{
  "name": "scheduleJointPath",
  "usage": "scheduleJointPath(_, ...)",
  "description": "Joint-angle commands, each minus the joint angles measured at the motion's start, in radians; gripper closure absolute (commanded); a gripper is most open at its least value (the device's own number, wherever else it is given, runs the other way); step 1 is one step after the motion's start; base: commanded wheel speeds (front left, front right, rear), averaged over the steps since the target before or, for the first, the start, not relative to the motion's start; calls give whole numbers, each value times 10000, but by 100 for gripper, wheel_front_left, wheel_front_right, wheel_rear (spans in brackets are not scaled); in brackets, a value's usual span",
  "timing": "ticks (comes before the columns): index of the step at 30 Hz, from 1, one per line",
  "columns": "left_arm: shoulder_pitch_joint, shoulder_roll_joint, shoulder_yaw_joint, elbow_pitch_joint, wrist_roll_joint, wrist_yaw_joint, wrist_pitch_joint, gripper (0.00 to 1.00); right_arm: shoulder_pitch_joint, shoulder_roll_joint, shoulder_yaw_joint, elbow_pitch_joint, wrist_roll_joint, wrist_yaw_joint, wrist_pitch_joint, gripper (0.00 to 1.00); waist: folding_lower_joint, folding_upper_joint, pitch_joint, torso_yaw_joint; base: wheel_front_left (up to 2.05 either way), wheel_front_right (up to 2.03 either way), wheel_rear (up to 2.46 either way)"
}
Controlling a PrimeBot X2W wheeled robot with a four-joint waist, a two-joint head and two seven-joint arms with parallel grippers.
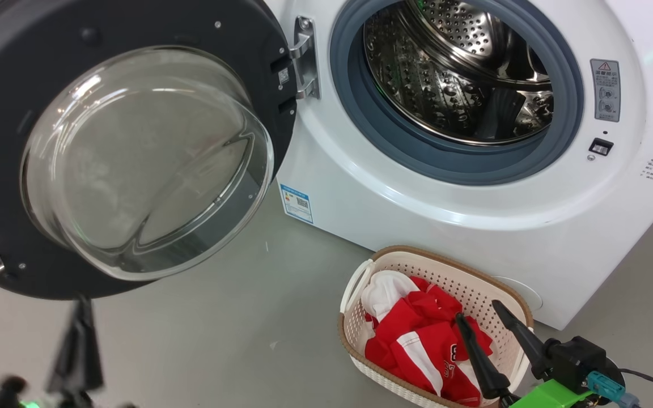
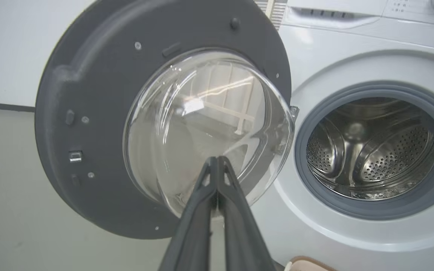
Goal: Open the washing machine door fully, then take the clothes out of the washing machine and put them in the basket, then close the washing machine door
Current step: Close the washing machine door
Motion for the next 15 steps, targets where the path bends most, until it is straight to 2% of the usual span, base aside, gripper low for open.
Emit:
scheduleJointPath(1, -857, 128, 713, -685, 251, -195, -122, 100, -40, 0, 102, -291, -12, 63, -65, 0, 0, 0, 17, -10, 0, 0, 0)
scheduleJointPath(3, -1443, 301, 1144, -1111, 402, -377, -122, 100, 36, 50, 16, -341, -47, 63, -65, 0, 0, 0, 50, -15, 0, 0, 0)
scheduleJointPath(6, -2493, 852, 1634, -1383, 438, -547, -122, 100, 112, 113, -88, -390, -103, 63, -65, 0, 0, 0, 142, -13, 0, 0, 0)
scheduleJointPath(14, -5606, 3023, 2386, -401, -56, -655, -122, 100, 172, 272, -322, -543, -290, 63, -65, 0, 0, 0, 492, -26, 0, 0, 0)
scheduleJointPath(15, -5606, 3023, 2386, -401, -56, -655, -122, 100, 172, 272, -322, -543, -290, 63, -65, 0, 0, 0, 492, -26, 0, 0, 0)
